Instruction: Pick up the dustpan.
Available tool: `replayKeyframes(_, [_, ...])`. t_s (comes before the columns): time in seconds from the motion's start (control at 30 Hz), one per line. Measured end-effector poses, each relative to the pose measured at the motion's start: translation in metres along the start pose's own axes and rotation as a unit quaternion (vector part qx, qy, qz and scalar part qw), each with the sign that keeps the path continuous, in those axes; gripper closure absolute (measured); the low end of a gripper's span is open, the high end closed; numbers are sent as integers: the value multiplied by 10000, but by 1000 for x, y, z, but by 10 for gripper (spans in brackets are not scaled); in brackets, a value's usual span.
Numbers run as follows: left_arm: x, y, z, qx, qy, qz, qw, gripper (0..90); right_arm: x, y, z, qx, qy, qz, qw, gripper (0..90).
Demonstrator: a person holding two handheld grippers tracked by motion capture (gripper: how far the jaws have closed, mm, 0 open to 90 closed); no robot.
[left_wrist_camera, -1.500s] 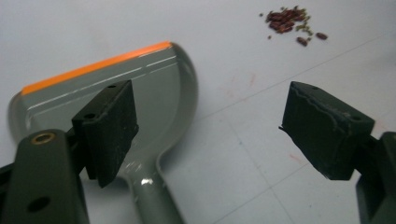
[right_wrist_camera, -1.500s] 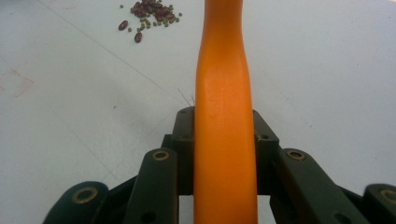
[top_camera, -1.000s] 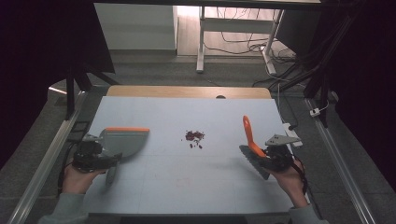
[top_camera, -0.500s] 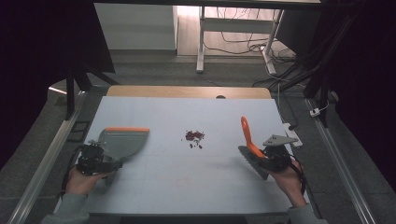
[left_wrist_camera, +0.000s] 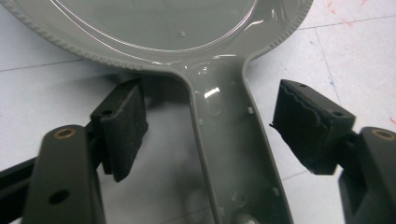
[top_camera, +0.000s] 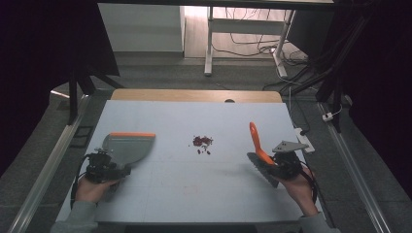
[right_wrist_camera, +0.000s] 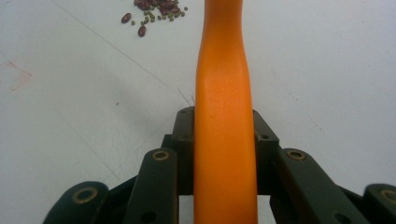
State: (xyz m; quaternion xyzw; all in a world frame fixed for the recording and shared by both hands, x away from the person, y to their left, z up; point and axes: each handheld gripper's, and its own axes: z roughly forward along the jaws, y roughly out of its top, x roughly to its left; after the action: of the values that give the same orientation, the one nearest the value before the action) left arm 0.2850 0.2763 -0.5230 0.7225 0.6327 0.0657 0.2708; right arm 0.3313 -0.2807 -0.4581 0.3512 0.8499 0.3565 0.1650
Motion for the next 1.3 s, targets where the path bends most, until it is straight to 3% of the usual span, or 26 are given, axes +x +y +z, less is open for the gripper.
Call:
replayKeyframes(0.17, [3,0,3,-109,-159,-106,9998,345,-1,0,-1,-13,-30,27,10000,703])
replayKeyframes(0.43, [4,0,5,-196,-149,-142,9996,450,-2,-1,-1,-5,-68,4,10000,703])
replayKeyframes(0.6, [4,0,5,-238,-186,-164,9994,569,-1,-2,-1,23,-85,-10,10000,702])
replayKeyframes(0.87, [8,-1,1,-332,-176,-253,9990,609,-2,-2,-2,5,-97,7,10000,703])
replayKeyframes(1.3, [11,-1,-2,-467,-218,-122,9986,614,-2,-2,-3,-49,-133,-6,9999,703])
